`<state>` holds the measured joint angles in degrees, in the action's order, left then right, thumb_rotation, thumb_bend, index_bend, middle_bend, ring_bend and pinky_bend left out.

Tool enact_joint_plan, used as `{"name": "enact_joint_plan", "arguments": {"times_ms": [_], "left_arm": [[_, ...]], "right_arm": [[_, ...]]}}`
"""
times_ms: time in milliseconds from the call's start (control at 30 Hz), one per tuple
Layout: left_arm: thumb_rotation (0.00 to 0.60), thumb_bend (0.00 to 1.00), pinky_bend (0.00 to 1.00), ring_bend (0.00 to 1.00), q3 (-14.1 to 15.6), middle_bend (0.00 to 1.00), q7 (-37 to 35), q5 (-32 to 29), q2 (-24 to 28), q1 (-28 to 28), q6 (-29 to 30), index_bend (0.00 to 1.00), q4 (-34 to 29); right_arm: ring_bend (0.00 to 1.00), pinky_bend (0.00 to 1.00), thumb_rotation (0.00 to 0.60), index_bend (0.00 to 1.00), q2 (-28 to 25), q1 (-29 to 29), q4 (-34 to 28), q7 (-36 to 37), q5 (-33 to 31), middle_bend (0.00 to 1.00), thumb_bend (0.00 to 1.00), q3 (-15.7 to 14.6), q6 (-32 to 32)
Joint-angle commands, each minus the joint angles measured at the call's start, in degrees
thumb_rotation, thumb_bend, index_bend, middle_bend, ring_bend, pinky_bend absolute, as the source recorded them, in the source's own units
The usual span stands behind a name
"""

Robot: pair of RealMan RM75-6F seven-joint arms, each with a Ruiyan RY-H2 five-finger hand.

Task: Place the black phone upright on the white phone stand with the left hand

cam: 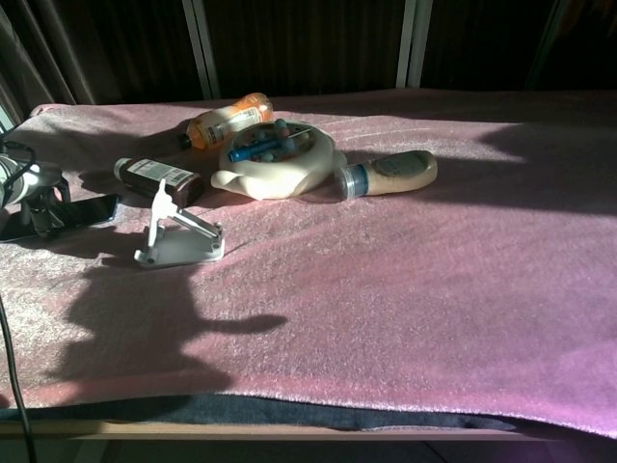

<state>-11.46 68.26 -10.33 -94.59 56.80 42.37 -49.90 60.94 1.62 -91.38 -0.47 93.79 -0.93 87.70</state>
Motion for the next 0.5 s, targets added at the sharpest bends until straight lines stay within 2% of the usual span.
{"name": "enact_joint_plan", "arguments": {"times_ms": [33, 167, 267, 367, 500], "left_arm": [[0.6, 0.32, 0.22, 0.58, -0.6, 0.89, -1.2, 1.4, 0.6, -0.6, -0.8, 0.72, -0.2], [0.6, 0.34, 0.21, 0.62, -0.8, 0.94, -3.4, 4.6, 1.7, -1.4, -1.4, 0.77, -1.4], [0.6, 0.37, 0.21, 0.65, -1.1, 0.98, -6.9, 9.2, 2.9, -2.4, -1.5, 0.81, -3.4], [0.6, 0.38, 0.21, 0.66, -1.5, 0.99, -12.2, 15.5, 4.7, -4.0, -1.1, 0.83, -6.0], [0.6, 0.39, 0.21, 0.67, -2.2, 1.0, -22.0, 27.0, 7.1, -7.4, 0.9, 0.84, -9.7]], "right_arm": [[0.0, 0.0, 0.6, 0.0, 0.0, 0.0, 0.0, 0.0, 0.0, 0.0, 0.12, 0.0, -0.1], [0.0, 0.0, 0.6, 0.0, 0.1, 0.1, 0.0, -0.3, 0.2, 0.0, 0.12, -0.1, -0.1], [0.0, 0.0, 0.6, 0.0, 0.1, 0.1, -0.1, -0.3, 0.1, 0.0, 0.12, -0.1, -0.2], [0.0, 0.0, 0.6, 0.0, 0.0, 0.0, -0.1, -0.2, 0.1, 0.0, 0.12, 0.0, -0.1], [0.0, 0.0, 0.6, 0.0, 0.0, 0.1, -0.1, -0.2, 0.0, 0.0, 0.12, 0.0, -0.2]]}}
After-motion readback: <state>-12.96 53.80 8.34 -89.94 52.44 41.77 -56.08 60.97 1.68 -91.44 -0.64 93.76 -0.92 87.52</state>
